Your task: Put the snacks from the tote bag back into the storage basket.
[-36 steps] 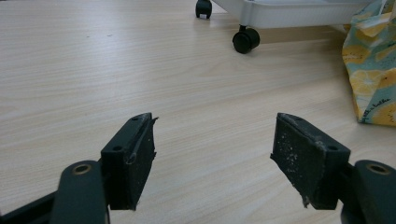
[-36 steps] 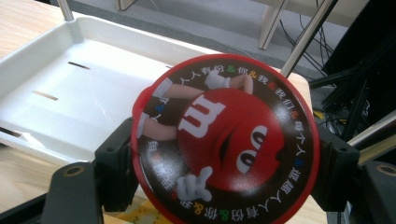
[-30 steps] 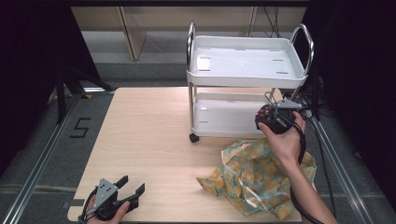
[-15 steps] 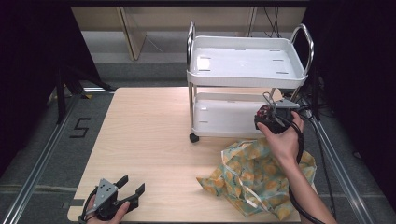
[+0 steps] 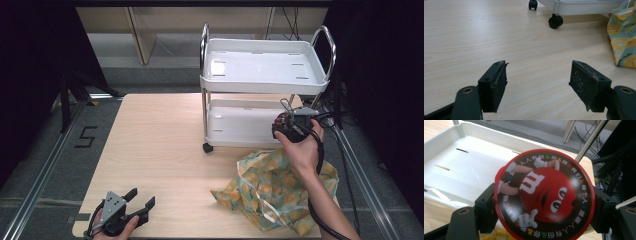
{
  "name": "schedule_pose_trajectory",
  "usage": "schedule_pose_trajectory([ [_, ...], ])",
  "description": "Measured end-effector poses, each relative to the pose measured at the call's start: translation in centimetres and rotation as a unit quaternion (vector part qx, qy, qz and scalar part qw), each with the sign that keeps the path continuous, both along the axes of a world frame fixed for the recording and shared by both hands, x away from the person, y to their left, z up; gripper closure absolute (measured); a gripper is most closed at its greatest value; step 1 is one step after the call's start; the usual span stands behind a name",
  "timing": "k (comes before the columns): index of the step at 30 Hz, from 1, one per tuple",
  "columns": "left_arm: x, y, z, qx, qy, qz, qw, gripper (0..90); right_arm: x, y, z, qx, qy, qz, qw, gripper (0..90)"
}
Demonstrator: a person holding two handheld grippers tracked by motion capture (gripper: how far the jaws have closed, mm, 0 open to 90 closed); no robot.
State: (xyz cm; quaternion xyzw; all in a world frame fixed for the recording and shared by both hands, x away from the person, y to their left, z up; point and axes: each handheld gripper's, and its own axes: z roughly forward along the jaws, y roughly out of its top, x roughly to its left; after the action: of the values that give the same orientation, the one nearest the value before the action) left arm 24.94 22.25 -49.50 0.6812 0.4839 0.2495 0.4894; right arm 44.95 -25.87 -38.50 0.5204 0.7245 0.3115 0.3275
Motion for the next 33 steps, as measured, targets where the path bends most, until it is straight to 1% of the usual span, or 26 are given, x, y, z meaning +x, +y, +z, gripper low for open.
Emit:
schedule_pose_trajectory([
  [4, 0.00, 0.00, 0.00, 0.001, 0.001, 0.000, 1.0000, 29.2, 0.01, 0.10, -0.05, 0.005, 0.006, -0.003, 1.0000, 26.6],
  [5, 0.00, 0.00, -0.01, 0.000, 0.000, 0.001, 1.0000, 29.2, 0.08, 0.18, -0.13, 0.009, 0.003, -0.003, 0.9999, 26.6],
  [6, 0.00, 0.00, -0.01, 0.000, 0.000, 0.000, 1.0000, 29.2, 0.20, 0.29, -0.34, 0.013, -0.008, -0.007, 0.9999, 26.6],
  [8, 0.00, 0.01, -0.01, 0.000, 0.001, 0.001, 1.0000, 29.2, 0.17, 0.25, -0.29, 0.012, 0.000, -0.005, 0.9999, 26.6],
  [9, 0.00, 0.01, -0.01, 0.000, 0.001, 0.001, 1.0000, 29.1, 0.27, 0.41, -0.50, 0.019, -0.003, -0.012, 0.9998, 26.6],
  [11, 0.00, 0.00, -0.01, 0.000, 0.001, 0.001, 1.0000, 29.1, 0.31, 0.39, -0.53, 0.019, -0.004, -0.012, 0.9997, 26.6],
  [12, 0.00, 0.01, -0.01, 0.000, 0.001, 0.000, 1.0000, 29.1, 0.36, 0.31, -0.57, 0.013, -0.004, -0.010, 0.9998, 26.6],
  [13, 0.00, 0.01, -0.01, 0.000, 0.001, 0.000, 1.0000, 29.1, 0.38, 0.30, -0.58, 0.015, 0.000, -0.010, 0.9998, 26.6],
  [16, 0.01, 0.00, -0.01, -0.001, 0.001, 0.001, 1.0000, 29.2, 0.44, 0.32, -0.67, 0.018, 0.002, -0.010, 0.9998, 26.6],
  [17, 0.02, 0.00, -0.02, -0.001, 0.001, 0.000, 1.0000, 29.2, 0.51, 0.27, -0.73, 0.016, 0.004, -0.011, 0.9998, 26.6],
  [18, -0.02, -0.01, 0.01, 0.003, 0.003, 0.003, 1.0000, 29.2, 0.51, 0.27, -0.73, 0.016, 0.004, -0.011, 0.9998, 26.6],
  [19, 0.00, -0.02, 0.00, 0.002, 0.004, 0.002, 1.0000, 29.1, 0.49, 0.27, -0.69, 0.013, 0.016, -0.010, 0.9997, 26.6],
  [21, 0.00, -0.02, -0.01, 0.002, 0.003, 0.002, 1.0000, 29.2, 0.51, 0.28, -0.72, 0.012, 0.016, -0.010, 0.9997, 26.6],
  [22, -0.01, -0.02, 0.00, 0.002, 0.003, 0.001, 1.0000, 29.2, 0.66, 0.09, -0.74, 0.007, 0.013, 0.001, 0.9999, 26.6],
  [23, -0.01, -0.01, 0.01, 0.002, 0.003, 0.001, 1.0000, 29.1, 0.57, 0.37, -0.79, 0.016, 0.016, -0.009, 0.9997, 26.6],
  [25, 0.00, -0.07, -0.01, -0.003, 0.002, 0.003, 1.0000, 29.2, 0.67, 0.31, -0.81, 0.013, 0.014, -0.004, 0.9998, 26.6],
  [26, -0.01, 0.00, 0.00, 0.001, 0.003, 0.002, 1.0000, 29.2, 0.68, 0.44, -0.81, 0.015, 0.016, -0.009, 0.9997, 26.6],
  [27, 0.00, -0.06, -0.01, -0.003, 0.002, 0.002, 1.0000, 29.2, 0.68, 0.44, -0.81, 0.015, 0.016, -0.009, 0.9997, 26.6],
  [28, -0.01, 0.00, 0.00, 0.003, 0.003, 0.002, 1.0000, 29.2, 0.70, 0.45, -0.80, 0.016, 0.017, -0.009, 0.9997, 26.6],
  [29, -0.01, -0.01, 0.00, 0.002, 0.003, 0.001, 1.0000, 29.2, 0.73, 0.43, -0.79, 0.016, 0.017, -0.010, 0.9997, 26.6],
  [30, 0.02, -0.01, -0.02, -0.001, 0.001, -0.001, 1.0000, 29.1, 0.79, 0.43, -0.82, 0.018, 0.015, -0.011, 0.9997, 26.6],
  [31, 0.02, -0.02, 0.00, 0.000, 0.001, 0.000, 1.0000, 29.2, 0.90, 0.46, -0.96, 0.020, 0.004, -0.014, 0.9997, 26.6],
  [32, 0.03, -0.02, 0.00, -0.001, 0.001, -0.001, 1.0000, 29.2, 0.92, 0.40, -0.83, 0.015, 0.017, -0.010, 0.9997, 26.6],
  [33, 0.02, -0.02, 0.00, -0.001, 0.001, 0.000, 1.0000, 29.2, 0.95, 0.39, -0.86, 0.015, 0.017, -0.010, 0.9997, 26.6],
])
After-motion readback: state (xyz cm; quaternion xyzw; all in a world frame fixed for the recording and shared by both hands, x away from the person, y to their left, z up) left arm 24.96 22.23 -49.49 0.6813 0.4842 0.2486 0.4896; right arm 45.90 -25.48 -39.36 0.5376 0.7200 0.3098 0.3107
